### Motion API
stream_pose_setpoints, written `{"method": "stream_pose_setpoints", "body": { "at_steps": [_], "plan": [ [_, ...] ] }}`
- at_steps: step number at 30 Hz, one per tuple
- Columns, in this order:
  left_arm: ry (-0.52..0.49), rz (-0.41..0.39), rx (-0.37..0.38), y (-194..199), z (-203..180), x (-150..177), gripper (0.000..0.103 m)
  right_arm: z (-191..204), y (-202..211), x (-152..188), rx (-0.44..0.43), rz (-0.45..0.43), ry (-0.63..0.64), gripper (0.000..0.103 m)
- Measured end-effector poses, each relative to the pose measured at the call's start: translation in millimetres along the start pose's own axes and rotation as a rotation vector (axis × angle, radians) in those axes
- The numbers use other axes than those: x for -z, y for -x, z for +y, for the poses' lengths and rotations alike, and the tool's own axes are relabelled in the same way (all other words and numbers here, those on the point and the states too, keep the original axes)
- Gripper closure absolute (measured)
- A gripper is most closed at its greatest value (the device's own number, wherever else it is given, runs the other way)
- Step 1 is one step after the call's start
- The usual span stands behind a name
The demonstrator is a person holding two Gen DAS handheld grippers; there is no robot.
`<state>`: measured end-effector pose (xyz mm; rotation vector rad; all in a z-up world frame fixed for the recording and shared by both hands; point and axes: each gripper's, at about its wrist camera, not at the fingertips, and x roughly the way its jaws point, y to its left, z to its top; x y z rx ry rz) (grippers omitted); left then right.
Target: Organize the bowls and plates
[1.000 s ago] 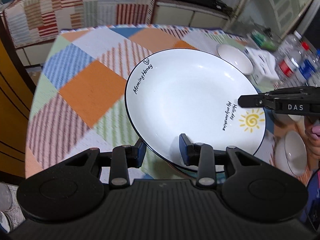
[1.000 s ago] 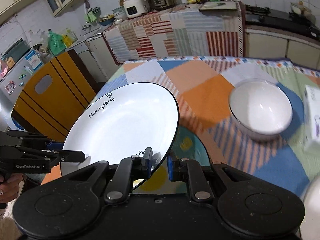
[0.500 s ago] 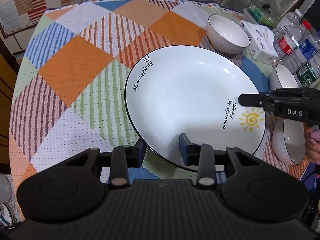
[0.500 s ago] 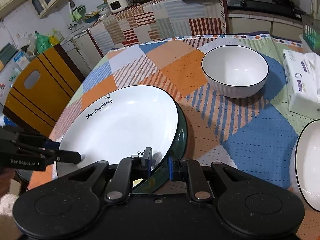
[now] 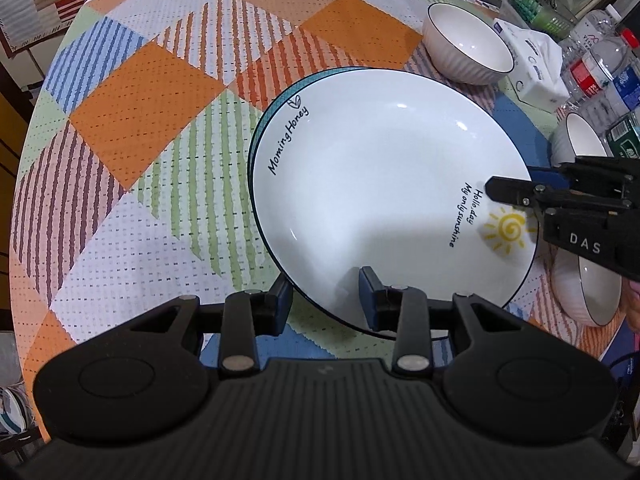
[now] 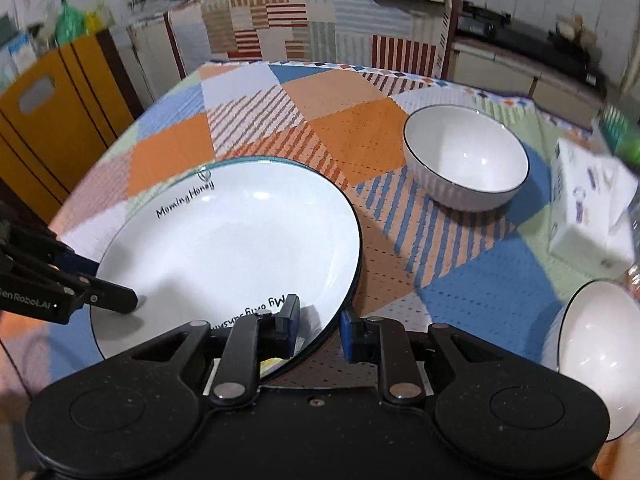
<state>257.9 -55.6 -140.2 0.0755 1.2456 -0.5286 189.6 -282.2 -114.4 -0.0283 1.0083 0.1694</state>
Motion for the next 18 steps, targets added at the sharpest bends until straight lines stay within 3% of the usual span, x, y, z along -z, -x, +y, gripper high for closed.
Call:
{"method": "stream_pose_setpoints", "body": {
  "at_steps": [6, 11, 14, 18],
  "plan": [
    [-0.008, -0.009, -0.051, 0, -9, 1, 0.069, 8, -5, 1, 0.085, -0.006, 0.032, 0.073],
    [0.018, -0.083, -0.12, 14, -15, 14, 0.069, 10, -5, 11, 0.125, -0.078, 0.034, 0.074],
    [0.042, -0.098, -0.112, 29, -21, 24, 0.069, 16, 15, 18, 0.127, -0.131, 0.057, 0.074],
    [-0.005, -0.139, -0.131, 50, -41, 36, 0.069, 22, 59, 30, 0.114, -0.203, 0.102, 0.074]
  ]
}}
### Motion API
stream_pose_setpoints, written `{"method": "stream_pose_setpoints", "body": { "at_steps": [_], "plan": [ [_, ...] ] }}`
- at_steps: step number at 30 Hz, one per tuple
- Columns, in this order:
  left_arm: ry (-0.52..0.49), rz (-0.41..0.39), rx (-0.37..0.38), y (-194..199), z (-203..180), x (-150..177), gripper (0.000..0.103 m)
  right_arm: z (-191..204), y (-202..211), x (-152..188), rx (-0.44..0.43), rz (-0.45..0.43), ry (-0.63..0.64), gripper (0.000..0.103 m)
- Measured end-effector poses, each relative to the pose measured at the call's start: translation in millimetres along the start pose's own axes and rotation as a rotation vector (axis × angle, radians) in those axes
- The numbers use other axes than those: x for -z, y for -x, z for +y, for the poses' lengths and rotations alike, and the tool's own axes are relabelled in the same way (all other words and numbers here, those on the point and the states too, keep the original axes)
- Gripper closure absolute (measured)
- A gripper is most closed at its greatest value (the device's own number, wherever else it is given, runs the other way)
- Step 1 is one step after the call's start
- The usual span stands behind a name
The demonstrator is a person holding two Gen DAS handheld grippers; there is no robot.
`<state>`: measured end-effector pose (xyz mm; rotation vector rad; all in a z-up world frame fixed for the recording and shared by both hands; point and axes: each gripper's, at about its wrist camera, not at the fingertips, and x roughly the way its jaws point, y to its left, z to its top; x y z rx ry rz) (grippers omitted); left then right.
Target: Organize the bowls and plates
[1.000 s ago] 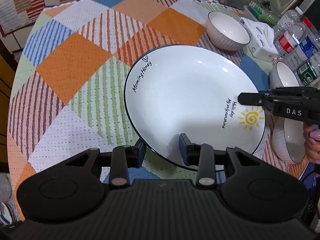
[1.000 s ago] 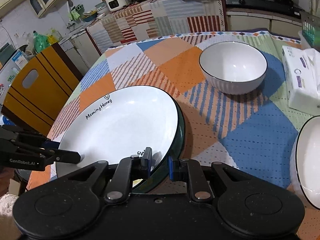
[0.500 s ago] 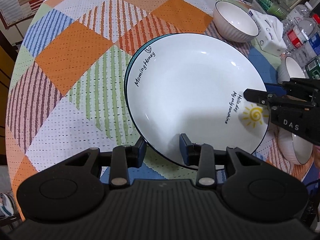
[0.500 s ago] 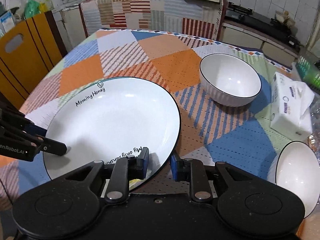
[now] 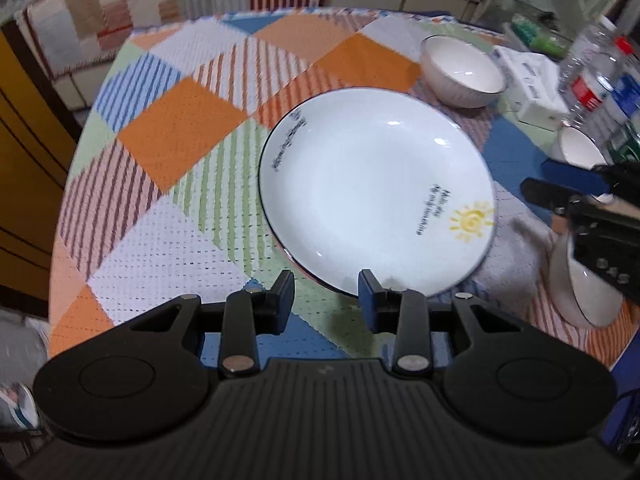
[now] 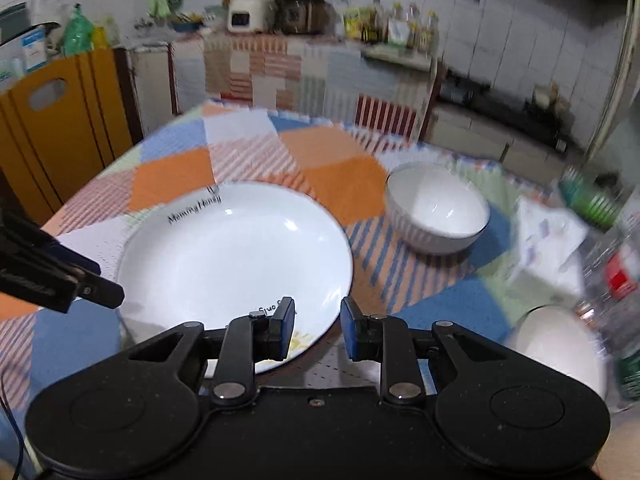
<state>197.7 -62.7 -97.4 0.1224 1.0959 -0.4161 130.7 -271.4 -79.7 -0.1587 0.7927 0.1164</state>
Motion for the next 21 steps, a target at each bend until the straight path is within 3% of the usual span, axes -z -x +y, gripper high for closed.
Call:
{"method": "stream_pose_setpoints", "body": {
  "at_steps": [5, 10, 18, 21],
  "plan": [
    [-0.027, -0.032, 0.004, 27, -19, 9, 0.069, -8, 54, 10, -0.007, -0.071, 0.02, 0.066],
    [-0.046, -0.064, 0.036, 56, -44, 18, 0.068, -23, 97, 41, -0.013, -0.111, -0.006, 0.046],
    [-0.085, -0.111, 0.089, 72, -88, 29, 0.058, -46, 109, 92, 0.055, -0.103, -0.141, 0.014],
    [-0.069, -0.143, 0.13, 62, -102, 33, 0.049, -50, 109, 106, 0.068, -0.115, -0.148, 0.013]
  ]
}}
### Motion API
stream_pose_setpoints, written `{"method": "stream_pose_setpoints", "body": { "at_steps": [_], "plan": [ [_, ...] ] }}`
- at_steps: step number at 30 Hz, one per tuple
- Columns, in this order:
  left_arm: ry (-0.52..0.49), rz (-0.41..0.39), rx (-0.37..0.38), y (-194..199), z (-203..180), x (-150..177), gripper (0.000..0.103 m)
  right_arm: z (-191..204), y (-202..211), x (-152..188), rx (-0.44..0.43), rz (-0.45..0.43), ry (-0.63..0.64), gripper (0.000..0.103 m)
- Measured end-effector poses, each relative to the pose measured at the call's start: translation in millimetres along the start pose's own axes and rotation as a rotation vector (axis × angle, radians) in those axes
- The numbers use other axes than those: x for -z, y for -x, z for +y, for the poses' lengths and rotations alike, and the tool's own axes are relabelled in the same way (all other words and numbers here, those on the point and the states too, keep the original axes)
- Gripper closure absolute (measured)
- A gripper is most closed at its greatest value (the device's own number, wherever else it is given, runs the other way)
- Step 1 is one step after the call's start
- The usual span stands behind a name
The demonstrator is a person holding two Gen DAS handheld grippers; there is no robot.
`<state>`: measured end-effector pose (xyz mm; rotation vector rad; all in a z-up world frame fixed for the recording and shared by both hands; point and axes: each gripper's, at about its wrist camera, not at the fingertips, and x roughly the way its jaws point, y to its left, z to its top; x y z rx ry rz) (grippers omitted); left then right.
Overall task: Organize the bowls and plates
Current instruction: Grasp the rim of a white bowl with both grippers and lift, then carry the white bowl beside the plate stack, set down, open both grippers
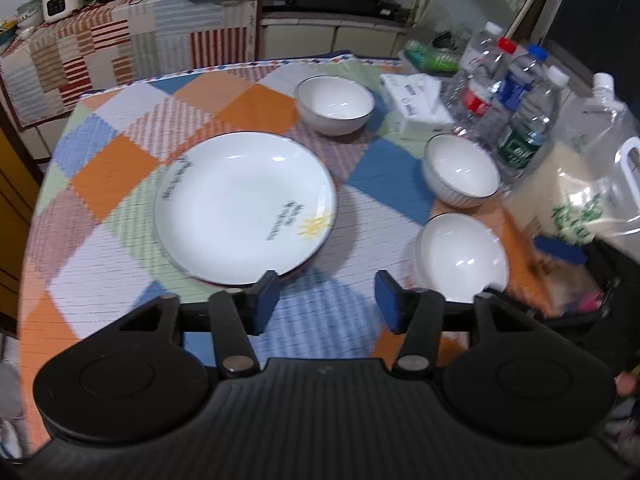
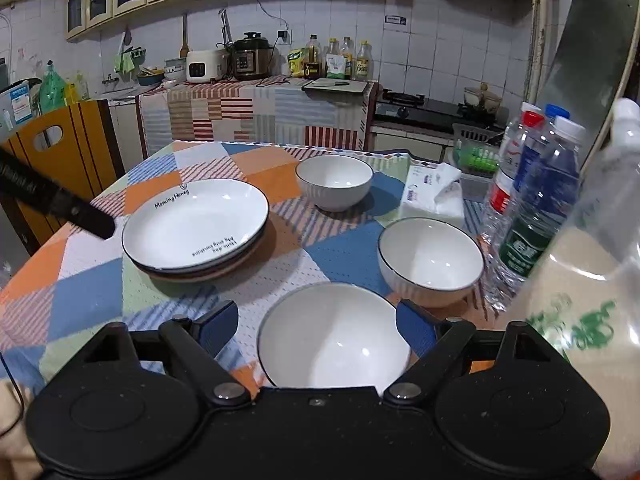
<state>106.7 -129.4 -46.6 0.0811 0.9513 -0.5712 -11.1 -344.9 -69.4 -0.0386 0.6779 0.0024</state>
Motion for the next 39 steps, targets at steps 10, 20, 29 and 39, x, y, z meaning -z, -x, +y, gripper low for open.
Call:
{"method": "stream_pose_setpoints", "body": {
  "at_steps": [10, 20, 29, 39],
  "plan": [
    [0.081, 0.02, 0.111, -64, -27, 18, 0.048, -10, -22, 49, 0.005, 0.066, 0.015, 0.009],
    [0.063, 0.089, 0.162, -107, -56, 19, 0.048, -18, -63, 56, -0.015, 0.144, -0.032, 0.008],
    [0.108, 0.152, 0.199, -131, -59, 17, 0.085, -19, -86, 58, -0.037, 0.137, -0.037, 0.006],
    [0.104, 0.171, 0.152, -94, -40, 15, 0.085, 3, -71, 50, -0.08, 0.087, 0.013, 0.006]
  ]
}}
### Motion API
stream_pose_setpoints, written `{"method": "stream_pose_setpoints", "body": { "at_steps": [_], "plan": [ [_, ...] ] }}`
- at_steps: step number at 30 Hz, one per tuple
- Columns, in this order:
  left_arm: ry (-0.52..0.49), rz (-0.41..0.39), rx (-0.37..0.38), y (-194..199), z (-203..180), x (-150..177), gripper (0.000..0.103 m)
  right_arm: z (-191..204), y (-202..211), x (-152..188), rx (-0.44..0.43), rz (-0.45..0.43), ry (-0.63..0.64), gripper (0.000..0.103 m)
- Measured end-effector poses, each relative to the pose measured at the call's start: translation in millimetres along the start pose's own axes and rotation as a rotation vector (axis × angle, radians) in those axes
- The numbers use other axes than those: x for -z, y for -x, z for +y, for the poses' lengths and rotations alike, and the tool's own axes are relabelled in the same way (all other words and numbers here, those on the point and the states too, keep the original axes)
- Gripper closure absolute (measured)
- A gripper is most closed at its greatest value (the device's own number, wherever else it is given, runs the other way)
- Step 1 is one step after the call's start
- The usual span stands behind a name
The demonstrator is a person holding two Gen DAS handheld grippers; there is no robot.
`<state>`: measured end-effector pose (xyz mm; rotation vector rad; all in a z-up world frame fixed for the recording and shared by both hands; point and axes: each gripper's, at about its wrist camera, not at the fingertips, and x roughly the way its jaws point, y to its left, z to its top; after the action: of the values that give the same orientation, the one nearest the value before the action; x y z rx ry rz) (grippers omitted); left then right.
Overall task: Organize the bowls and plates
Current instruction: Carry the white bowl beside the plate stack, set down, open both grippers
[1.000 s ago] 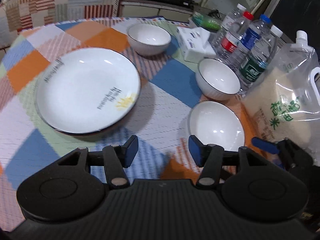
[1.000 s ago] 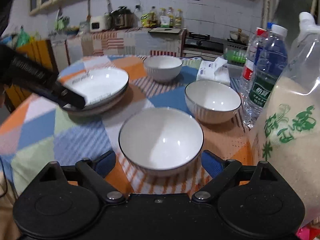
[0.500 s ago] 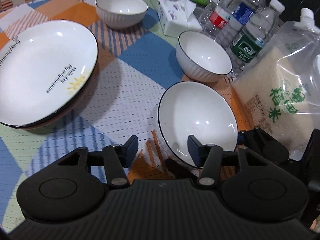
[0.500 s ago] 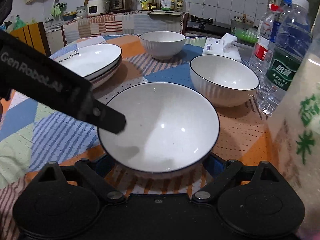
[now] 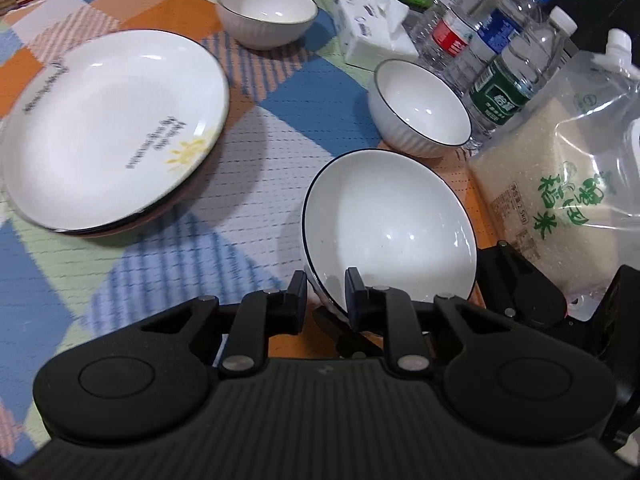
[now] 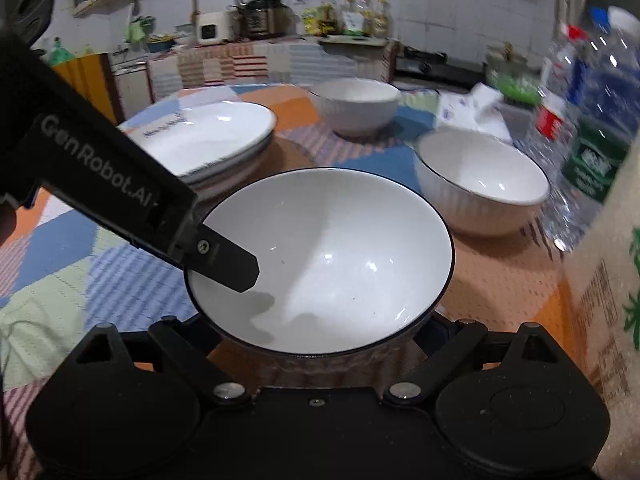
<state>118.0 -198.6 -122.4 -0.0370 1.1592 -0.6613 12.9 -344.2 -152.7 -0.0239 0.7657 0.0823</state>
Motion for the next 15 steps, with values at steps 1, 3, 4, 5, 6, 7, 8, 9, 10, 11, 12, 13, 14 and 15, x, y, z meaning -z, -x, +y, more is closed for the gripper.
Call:
{"method": "stream_pose_setpoints", "body": {
  "at_steps": [1, 3, 4, 5, 6, 7, 8, 9, 10, 11, 12, 13, 14, 15],
  "plan": [
    [0.002, -0.003, -0.006, 6, 3, 1, 0.085, 4, 2, -2, -0.008, -0.007, 0.006, 0.006],
    [0.0, -0.01, -0.026, 19, 8, 3, 0.085, 14, 5, -6, -0.026, -0.021, 0.022, 0.006],
    [-0.007, -0.012, -0.036, 25, 11, 5, 0.085, 19, 6, -9, -0.037, -0.027, 0.032, 0.006],
    [-0.014, -0.015, -0.045, 31, 13, 6, 0.085, 24, 7, -11, -0.045, -0.032, 0.042, 0.006],
    [-0.017, -0.016, -0.051, 37, 16, 8, 0.084, 30, 9, -14, -0.053, -0.037, 0.054, 0.006],
    [-0.018, -0.015, -0.053, 42, 18, 8, 0.084, 34, 10, -15, -0.06, -0.041, 0.062, 0.006],
    [-0.015, -0.01, -0.054, 46, 22, 9, 0.084, 39, 12, -17, -0.067, -0.045, 0.068, 0.006],
    [-0.009, -0.006, -0.053, 51, 26, 10, 0.084, 44, 13, -18, -0.076, -0.049, 0.073, 0.006],
    [-0.003, -0.002, -0.051, 55, 31, 11, 0.084, 48, 14, -19, -0.086, -0.051, 0.079, 0.006],
    [0.006, 0.003, -0.049, 57, 36, 13, 0.084, 52, 14, -20, -0.097, -0.052, 0.084, 0.006],
    [0.018, 0.01, -0.049, 60, 41, 14, 0.084, 56, 14, -20, -0.109, -0.05, 0.088, 0.006],
    [0.026, 0.015, -0.049, 61, 46, 16, 0.084, 60, 13, -21, -0.119, -0.047, 0.09, 0.006],
    [0.031, 0.021, -0.053, 62, 51, 18, 0.084, 63, 12, -21, -0.13, -0.043, 0.094, 0.006],
    [0.033, 0.026, -0.061, 63, 55, 20, 0.084, 68, 11, -21, -0.138, -0.039, 0.1, 0.006]
  ]
}}
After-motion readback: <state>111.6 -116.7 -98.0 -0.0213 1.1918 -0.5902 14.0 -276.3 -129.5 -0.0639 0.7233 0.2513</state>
